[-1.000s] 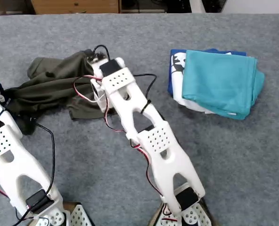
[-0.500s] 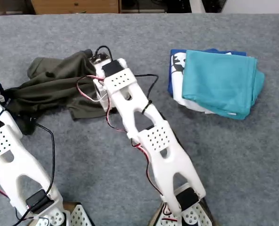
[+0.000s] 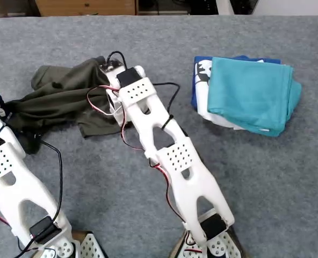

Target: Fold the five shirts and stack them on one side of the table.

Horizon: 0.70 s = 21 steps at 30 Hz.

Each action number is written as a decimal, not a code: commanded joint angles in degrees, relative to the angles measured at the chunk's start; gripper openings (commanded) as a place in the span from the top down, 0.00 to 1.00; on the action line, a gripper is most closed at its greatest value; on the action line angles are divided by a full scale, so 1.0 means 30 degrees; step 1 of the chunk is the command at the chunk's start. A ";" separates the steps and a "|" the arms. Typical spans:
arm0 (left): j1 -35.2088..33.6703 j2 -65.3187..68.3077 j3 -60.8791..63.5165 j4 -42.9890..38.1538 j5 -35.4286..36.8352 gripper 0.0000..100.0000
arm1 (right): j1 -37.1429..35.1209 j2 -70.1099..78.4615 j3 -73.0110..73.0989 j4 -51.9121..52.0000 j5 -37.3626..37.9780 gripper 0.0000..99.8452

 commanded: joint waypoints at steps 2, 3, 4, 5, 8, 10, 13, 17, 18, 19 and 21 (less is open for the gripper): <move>-0.0674 -0.1451 -0.0908 0.0762 0.0527 0.98 | -0.0190 -0.0044 -0.2681 0.0322 0.1201 1.00; -0.0703 -0.1773 -0.1231 0.1201 0.1026 0.98 | -0.0190 0.0015 -0.2974 0.0147 0.1407 1.00; -0.0762 -0.2154 -0.1817 0.1788 0.1377 0.97 | -0.0161 0.0044 -0.3121 -0.0264 0.1641 1.00; -0.0879 -0.2564 -0.2520 0.2432 0.1670 0.95 | -0.0132 0.0103 -0.3267 -0.0615 0.1905 1.00; -0.1114 -0.3502 -0.5011 0.4366 0.1993 0.87 | -0.0132 0.0278 -0.3766 -0.1465 0.2432 1.00; -0.1641 -0.4000 -0.5890 0.4601 0.2051 0.84 | -0.0132 0.0366 -0.3853 -0.1788 0.2842 1.00; -0.2491 -0.5495 -0.5861 0.4601 0.2081 0.85 | 0.0161 0.1070 -0.4059 -0.2403 0.3458 1.00; -0.3751 -0.8190 -0.3458 0.4601 0.1934 0.94 | 0.1187 0.1978 -0.4088 -0.3282 0.3458 1.00; -0.3927 -0.8982 -0.2315 0.4630 0.1670 0.96 | 0.1480 0.2007 -0.4322 -0.3311 0.3399 1.00; -0.4103 -0.9861 -0.0821 0.4630 0.1319 0.97 | 0.1714 0.2095 -0.4879 -0.3311 0.3194 1.00; -0.4396 -1.1883 0.2491 0.4630 0.1084 0.97 | 0.2125 0.2242 -0.5993 -0.3165 0.2725 1.00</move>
